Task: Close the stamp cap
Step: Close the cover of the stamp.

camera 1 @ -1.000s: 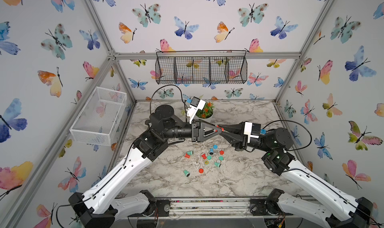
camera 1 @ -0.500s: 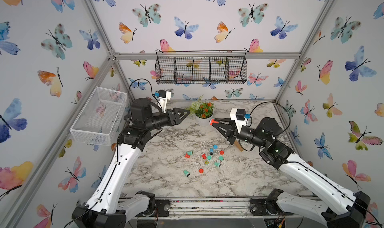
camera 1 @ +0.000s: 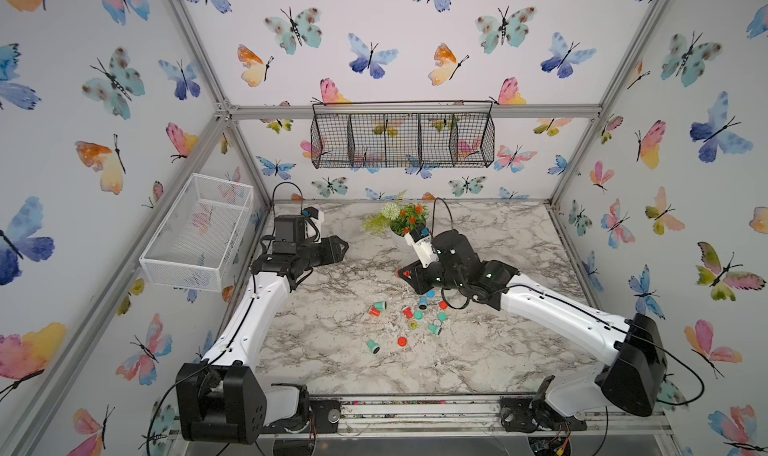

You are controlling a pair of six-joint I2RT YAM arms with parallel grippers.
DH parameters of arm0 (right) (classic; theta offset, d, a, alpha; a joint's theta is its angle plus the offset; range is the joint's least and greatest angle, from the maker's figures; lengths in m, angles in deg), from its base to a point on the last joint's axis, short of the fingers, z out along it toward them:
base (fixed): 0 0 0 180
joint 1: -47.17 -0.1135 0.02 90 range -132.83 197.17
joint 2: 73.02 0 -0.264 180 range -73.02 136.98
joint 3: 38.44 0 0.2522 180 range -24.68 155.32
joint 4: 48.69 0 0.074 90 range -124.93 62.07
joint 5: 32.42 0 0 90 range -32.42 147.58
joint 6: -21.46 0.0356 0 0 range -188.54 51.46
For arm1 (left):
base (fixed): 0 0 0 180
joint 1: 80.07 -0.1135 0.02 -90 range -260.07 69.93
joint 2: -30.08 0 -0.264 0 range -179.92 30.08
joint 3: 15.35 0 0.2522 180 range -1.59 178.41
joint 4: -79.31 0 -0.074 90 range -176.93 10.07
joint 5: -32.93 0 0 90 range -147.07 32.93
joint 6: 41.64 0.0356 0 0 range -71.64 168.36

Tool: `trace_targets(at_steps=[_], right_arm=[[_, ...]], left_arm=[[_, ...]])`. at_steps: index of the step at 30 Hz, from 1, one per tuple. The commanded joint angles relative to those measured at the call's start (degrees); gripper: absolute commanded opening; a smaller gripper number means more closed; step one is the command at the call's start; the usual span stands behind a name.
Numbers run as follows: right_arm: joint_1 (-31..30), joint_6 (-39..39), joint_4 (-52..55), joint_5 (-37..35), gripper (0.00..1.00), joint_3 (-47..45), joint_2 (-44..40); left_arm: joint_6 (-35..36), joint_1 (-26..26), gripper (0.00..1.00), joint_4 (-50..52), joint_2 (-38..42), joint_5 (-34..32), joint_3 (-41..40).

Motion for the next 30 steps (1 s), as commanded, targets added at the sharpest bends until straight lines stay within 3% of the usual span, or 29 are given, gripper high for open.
trace_targets(at_steps=[1, 7, 30], right_arm=[[-1.88, 4.40, 12.64, -4.79, 0.01, 4.22, 5.52], [-4.46, 6.77, 18.93, -4.15, 0.01, 5.75, 13.18], [-12.54, 13.01, 22.11, -8.15, 0.01, 2.85, 19.87]], left_arm=[[1.62, -0.06, 0.59, -3.56, 0.16, -4.47, -3.52], [0.82, -0.13, 0.59, -6.90, 0.00, -6.85, -7.63], [0.51, -0.27, 0.60, -6.88, -0.05, -7.46, -8.58]])
